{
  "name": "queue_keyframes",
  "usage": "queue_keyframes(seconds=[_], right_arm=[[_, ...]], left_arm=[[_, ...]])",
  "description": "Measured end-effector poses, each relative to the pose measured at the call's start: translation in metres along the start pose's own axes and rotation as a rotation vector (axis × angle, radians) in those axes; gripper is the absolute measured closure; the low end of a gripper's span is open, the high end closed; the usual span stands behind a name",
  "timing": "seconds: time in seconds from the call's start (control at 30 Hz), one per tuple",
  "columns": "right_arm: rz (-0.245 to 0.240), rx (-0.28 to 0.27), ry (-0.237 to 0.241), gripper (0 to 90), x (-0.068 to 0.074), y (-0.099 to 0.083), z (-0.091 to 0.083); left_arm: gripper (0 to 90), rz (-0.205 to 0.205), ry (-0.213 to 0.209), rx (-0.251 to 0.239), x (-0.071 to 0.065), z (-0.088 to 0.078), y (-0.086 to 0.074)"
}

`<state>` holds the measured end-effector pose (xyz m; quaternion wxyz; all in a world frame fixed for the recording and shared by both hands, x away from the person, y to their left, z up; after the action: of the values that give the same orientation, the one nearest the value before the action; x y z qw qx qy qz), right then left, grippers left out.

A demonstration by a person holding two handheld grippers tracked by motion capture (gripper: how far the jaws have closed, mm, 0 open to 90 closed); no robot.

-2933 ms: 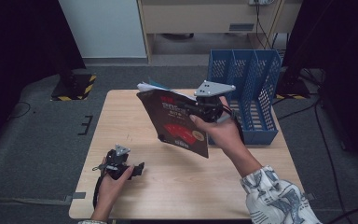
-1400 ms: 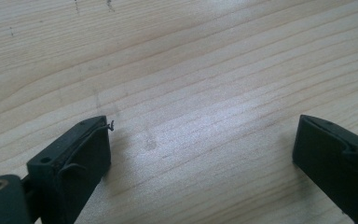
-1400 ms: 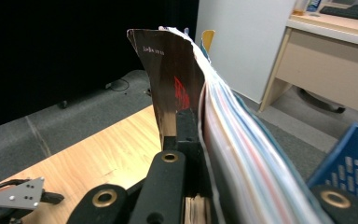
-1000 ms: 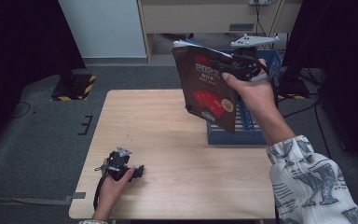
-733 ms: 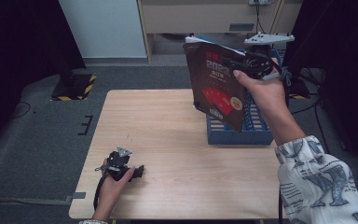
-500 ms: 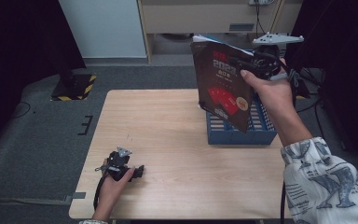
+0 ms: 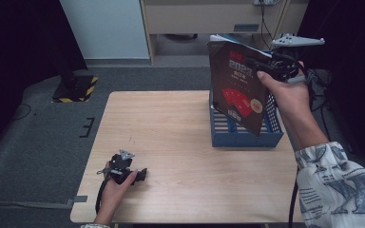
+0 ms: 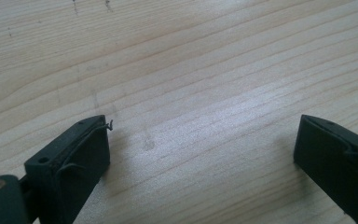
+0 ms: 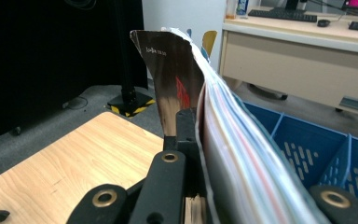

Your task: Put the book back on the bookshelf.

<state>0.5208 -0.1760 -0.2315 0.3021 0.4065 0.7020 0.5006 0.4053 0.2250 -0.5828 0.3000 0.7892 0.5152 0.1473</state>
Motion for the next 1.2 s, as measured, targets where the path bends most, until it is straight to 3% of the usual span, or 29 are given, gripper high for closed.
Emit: queue_keyframes(seconds=[0.3, 1.2], right_arm=[[0.006, 0.057, -0.014, 87.2, -0.011, -0.002, -0.004], [0.02, 0.061, -0.114, 87.1, -0.049, -0.006, -0.029]], left_arm=[[2.8, 0.0, 0.0, 0.001, 0.0, 0.0, 0.0], [2.7, 0.0, 0.0, 0.0, 0.0, 0.0, 0.0]])
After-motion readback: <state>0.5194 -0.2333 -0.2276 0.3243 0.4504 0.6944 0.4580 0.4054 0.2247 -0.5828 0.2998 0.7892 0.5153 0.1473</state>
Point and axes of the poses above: each handheld gripper's, and its own axes: z roughly forward along the jaws, y roughly out of its top, x roughly to its left, the point moved 7 cm from there along z, roughly forward along the jaws, and after that the axes turned 6 degrees about -y, right-handed, at the moved point
